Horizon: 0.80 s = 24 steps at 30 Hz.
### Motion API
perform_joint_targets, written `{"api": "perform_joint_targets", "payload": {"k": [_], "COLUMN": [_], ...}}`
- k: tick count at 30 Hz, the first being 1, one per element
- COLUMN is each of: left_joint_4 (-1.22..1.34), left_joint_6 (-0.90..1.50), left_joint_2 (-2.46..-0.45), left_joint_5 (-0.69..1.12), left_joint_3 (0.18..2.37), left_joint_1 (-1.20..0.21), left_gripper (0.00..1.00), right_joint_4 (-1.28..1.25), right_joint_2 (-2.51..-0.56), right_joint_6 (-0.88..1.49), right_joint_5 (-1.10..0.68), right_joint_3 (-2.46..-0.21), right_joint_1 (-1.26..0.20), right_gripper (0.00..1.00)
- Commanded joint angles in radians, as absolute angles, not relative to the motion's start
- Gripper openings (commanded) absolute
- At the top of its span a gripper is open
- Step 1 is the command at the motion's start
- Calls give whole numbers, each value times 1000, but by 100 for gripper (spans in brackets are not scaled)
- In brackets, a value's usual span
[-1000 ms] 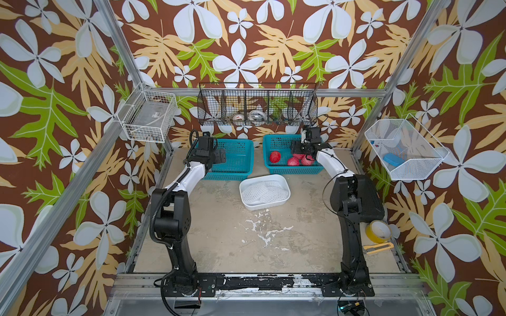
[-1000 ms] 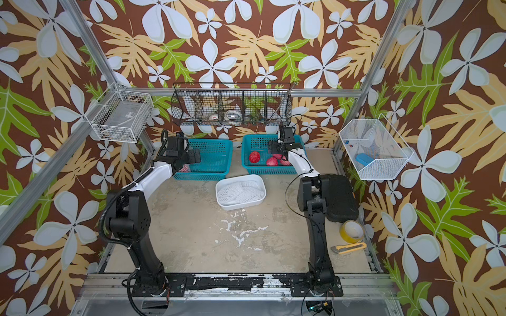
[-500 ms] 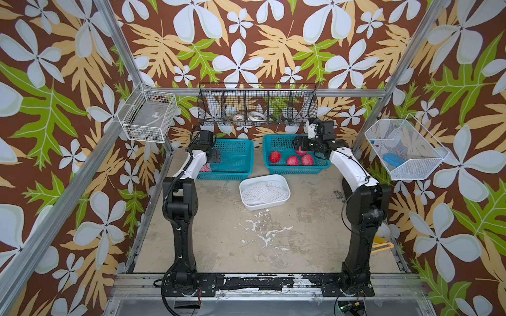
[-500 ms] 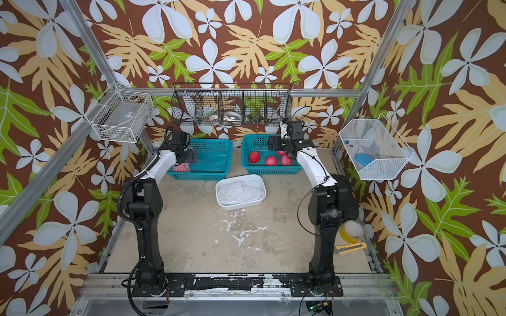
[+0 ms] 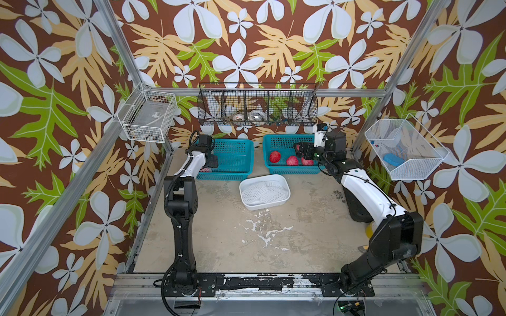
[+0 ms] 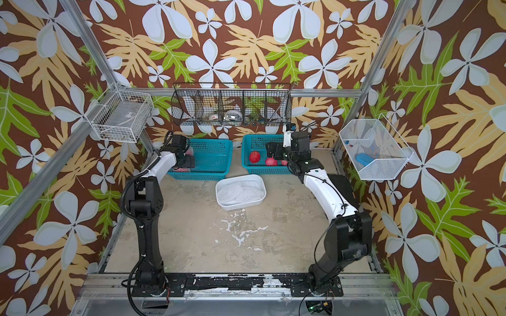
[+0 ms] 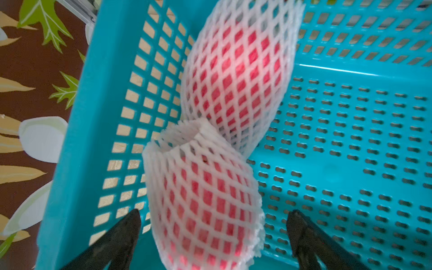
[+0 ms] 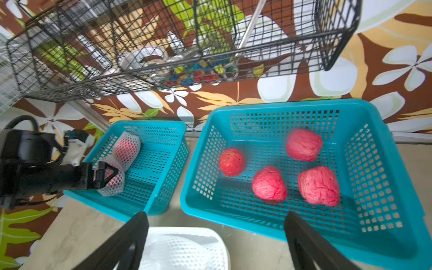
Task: Remove foam nets from apples
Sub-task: Pick up the apple from the basket.
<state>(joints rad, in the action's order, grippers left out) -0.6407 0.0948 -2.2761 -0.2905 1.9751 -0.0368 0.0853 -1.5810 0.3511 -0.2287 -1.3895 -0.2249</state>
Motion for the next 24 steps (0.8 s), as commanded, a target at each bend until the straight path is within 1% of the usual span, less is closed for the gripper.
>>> {"api": "perform_joint_targets", "payload": {"k": [1,2,6,9,12,17,19,23,24], "left_joint_4": [-653,-657,-662,-667,-656,-633,-630,-620,-617], "left_joint_6": [89,86,87,90,94,89,85,75,73], "left_joint_2": [-2304,-2317,-2360,-2387,-2399,-2401,-2400,-2392,-2390], "left_joint_5": [-290,-294,-301,-296,-286,-277,-268,-272,-271], "left_joint_3": [2007,2023,2059,2071,2062,2050,2050,2039,2034], "left_joint_1": [-26,-26,-22,-17,-15,-15,-16,-15,-15], "left_gripper": [100,100,100,100,100,95,89,88,86], "right_joint_4": [-16,-48,-106,-211,-282,-246,-259,-271,-267], "right_joint_2": [-1496,-1456,-1310,-1205,-1156,-1181,-1192,-1213,-1218], "right_joint_6": [432,436,420,439,432,403,412,419,419], "right_joint_5": [-231,-253,-231,-251,-262,-253,-264,-280,-281], "right_joint_3": [-1284,-1231,-1064,-913,-816,-827,-823,-819,-821], "right_joint_1": [-255,-274,-342,-363,-368,-368,-368,-368,-368], "right_gripper": [92,92,92,92,92,92,92,92,92]}}
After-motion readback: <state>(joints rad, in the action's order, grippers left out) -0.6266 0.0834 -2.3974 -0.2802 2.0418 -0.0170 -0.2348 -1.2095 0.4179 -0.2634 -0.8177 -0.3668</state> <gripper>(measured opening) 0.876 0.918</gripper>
